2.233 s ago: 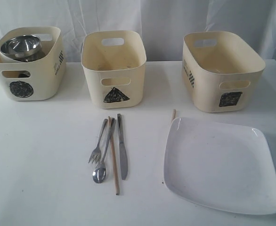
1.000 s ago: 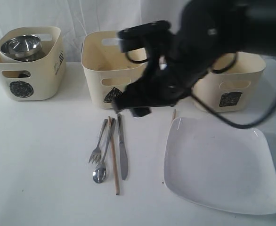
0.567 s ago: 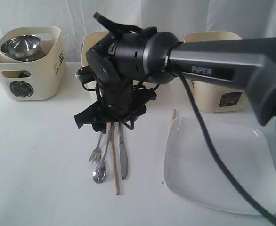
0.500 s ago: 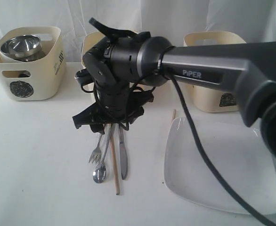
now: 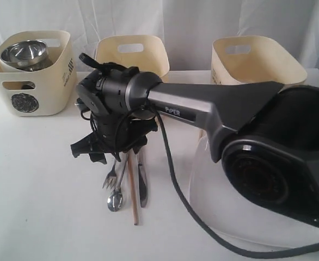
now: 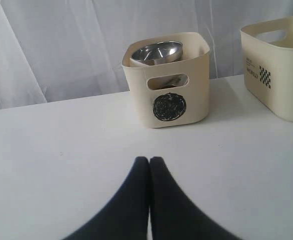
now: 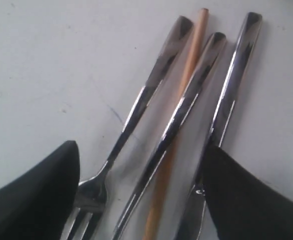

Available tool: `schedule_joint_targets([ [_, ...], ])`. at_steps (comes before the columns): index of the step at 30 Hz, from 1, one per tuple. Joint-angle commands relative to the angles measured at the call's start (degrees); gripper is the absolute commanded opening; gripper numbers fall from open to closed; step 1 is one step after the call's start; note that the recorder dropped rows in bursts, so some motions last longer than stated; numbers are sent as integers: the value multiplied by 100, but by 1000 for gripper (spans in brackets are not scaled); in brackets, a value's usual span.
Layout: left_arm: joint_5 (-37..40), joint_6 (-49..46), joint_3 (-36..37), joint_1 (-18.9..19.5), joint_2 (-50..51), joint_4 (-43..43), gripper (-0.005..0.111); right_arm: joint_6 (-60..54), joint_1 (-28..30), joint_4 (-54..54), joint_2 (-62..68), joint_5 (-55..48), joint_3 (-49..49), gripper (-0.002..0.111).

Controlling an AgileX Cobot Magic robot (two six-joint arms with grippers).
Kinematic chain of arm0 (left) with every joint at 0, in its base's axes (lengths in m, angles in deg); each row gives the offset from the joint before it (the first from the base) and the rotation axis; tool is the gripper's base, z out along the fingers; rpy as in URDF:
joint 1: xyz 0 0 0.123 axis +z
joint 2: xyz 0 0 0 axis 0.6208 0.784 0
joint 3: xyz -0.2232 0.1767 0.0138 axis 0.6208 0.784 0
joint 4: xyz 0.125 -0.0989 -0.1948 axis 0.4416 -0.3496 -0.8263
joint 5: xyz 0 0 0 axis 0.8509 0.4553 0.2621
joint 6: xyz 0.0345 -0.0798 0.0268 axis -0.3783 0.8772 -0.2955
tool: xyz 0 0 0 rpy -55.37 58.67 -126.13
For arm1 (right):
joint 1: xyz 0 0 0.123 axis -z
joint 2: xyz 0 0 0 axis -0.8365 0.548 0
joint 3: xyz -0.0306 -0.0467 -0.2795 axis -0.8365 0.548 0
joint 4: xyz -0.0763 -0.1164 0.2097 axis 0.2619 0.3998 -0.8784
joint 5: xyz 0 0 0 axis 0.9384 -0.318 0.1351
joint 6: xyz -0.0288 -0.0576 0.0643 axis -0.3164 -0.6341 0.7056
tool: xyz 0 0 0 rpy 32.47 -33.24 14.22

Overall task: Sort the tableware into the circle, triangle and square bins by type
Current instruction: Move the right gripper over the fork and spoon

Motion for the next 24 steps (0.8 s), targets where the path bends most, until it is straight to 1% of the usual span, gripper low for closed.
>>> schedule_joint_targets([
  [1, -37, 3, 15, 3, -30, 13, 0, 1, -8, 15, 231, -101, -197, 65],
  [5, -37, 3, 15, 3, -30, 13, 0, -24, -10, -156, 461, -70, -358, 65],
  [7, -37, 3, 15, 3, -30, 13, 0, -124, -33, -249, 533, -72, -412, 63],
  [19, -5, 3, 15, 3, -30, 13, 0, -125, -44, -345, 659, -204, -412, 10],
  [22, -5, 3, 15, 3, -30, 13, 0, -125, -34, -322, 659, -189, -412, 0],
  [24, -5, 3, 15, 3, -30, 13, 0, -252, -34, -319, 659, -189, -412, 0],
])
